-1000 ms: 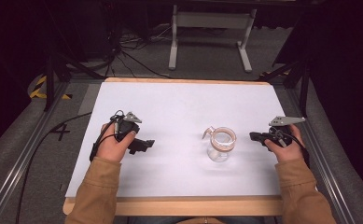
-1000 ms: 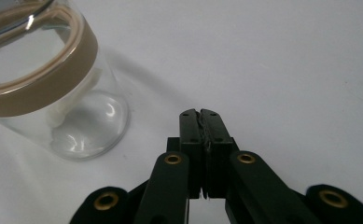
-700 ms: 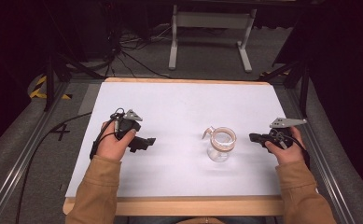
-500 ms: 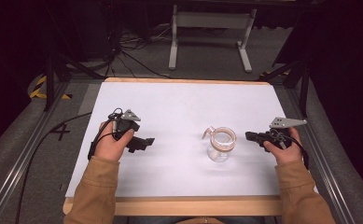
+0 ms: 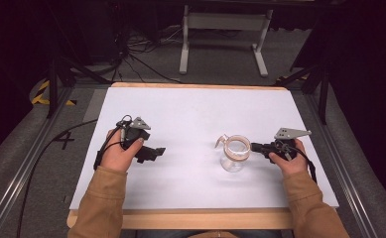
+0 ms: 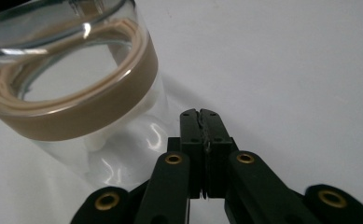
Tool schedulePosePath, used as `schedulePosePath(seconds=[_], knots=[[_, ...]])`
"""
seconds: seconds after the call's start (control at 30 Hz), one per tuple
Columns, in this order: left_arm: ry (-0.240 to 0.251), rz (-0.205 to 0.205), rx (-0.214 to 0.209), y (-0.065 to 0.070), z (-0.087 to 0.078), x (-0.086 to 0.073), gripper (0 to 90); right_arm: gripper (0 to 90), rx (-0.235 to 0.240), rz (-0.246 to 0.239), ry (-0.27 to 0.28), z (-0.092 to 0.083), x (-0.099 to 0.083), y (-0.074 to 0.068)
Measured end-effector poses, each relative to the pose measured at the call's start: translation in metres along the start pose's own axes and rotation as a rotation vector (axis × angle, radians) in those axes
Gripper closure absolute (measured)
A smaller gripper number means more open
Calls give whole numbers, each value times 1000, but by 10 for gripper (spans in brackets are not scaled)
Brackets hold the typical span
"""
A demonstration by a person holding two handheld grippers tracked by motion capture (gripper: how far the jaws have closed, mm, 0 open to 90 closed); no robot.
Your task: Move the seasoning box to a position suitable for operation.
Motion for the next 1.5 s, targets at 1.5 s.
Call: schedulePosePath(seconds=[1.5], knots=[[-12, -14, -3, -1, 6, 2, 206, 900, 73, -62, -75, 11, -11, -21]])
Point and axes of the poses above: each handheld gripper's, and its own axes: z roughly forward along the jaws, x roughly out of its top, y roughly to its right, the point moved 10 cm from there along z, roughly forward along the jaws, and after that the axes turned 4 degrees about y, right-handed, at the moved point
